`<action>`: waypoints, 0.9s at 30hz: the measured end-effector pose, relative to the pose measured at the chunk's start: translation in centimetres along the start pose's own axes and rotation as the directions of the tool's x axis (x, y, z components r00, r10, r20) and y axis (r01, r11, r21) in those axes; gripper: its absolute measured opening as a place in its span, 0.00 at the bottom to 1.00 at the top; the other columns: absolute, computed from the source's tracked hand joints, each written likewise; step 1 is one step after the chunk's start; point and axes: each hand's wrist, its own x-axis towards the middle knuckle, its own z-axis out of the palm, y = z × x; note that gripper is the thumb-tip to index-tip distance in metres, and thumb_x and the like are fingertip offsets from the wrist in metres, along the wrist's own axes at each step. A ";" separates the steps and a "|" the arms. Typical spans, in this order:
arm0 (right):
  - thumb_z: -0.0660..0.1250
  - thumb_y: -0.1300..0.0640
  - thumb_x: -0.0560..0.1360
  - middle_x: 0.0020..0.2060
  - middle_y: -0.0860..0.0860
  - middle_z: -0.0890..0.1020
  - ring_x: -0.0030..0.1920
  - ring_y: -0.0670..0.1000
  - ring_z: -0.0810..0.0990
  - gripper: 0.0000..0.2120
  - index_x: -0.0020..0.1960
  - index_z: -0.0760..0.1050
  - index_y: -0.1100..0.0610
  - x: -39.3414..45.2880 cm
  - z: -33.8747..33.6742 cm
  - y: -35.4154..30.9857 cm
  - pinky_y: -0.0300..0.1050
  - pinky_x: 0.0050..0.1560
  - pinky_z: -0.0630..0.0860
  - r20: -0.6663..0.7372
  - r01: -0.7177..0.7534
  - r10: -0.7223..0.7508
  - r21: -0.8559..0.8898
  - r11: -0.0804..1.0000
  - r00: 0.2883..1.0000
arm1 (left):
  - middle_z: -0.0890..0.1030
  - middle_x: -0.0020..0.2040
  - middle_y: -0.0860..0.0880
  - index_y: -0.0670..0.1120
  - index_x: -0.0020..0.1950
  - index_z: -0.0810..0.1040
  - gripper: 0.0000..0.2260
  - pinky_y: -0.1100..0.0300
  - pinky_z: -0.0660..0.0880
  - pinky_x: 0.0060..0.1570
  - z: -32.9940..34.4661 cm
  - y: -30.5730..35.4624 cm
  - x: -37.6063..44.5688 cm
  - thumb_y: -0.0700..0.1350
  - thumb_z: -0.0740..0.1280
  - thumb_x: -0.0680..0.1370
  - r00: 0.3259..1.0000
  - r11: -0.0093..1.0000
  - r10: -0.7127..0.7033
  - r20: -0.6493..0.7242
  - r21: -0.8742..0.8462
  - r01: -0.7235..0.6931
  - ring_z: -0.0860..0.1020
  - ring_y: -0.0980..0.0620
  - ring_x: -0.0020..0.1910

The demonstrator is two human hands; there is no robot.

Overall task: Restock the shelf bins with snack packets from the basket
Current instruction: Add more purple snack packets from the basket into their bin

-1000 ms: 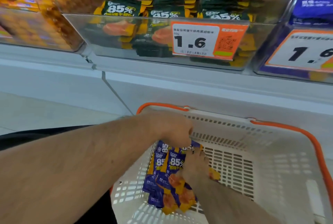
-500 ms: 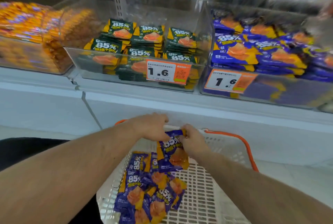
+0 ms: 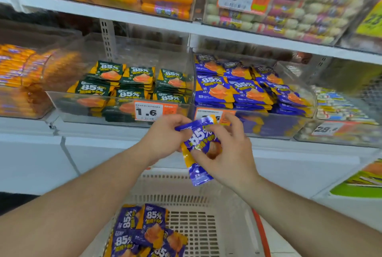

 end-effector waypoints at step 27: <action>0.52 0.23 0.69 0.67 0.58 0.75 0.65 0.61 0.74 0.40 0.62 0.77 0.52 26.5 -1.8 8.8 0.51 0.62 0.72 0.156 -0.421 0.534 -0.452 0.787 0.831 | 0.62 0.77 0.56 0.49 0.70 0.72 0.21 0.49 0.67 0.69 0.7 3.8 12.0 0.55 0.64 0.79 0.927 0.799 0.347 -0.142 0.563 -0.213 0.66 0.53 0.72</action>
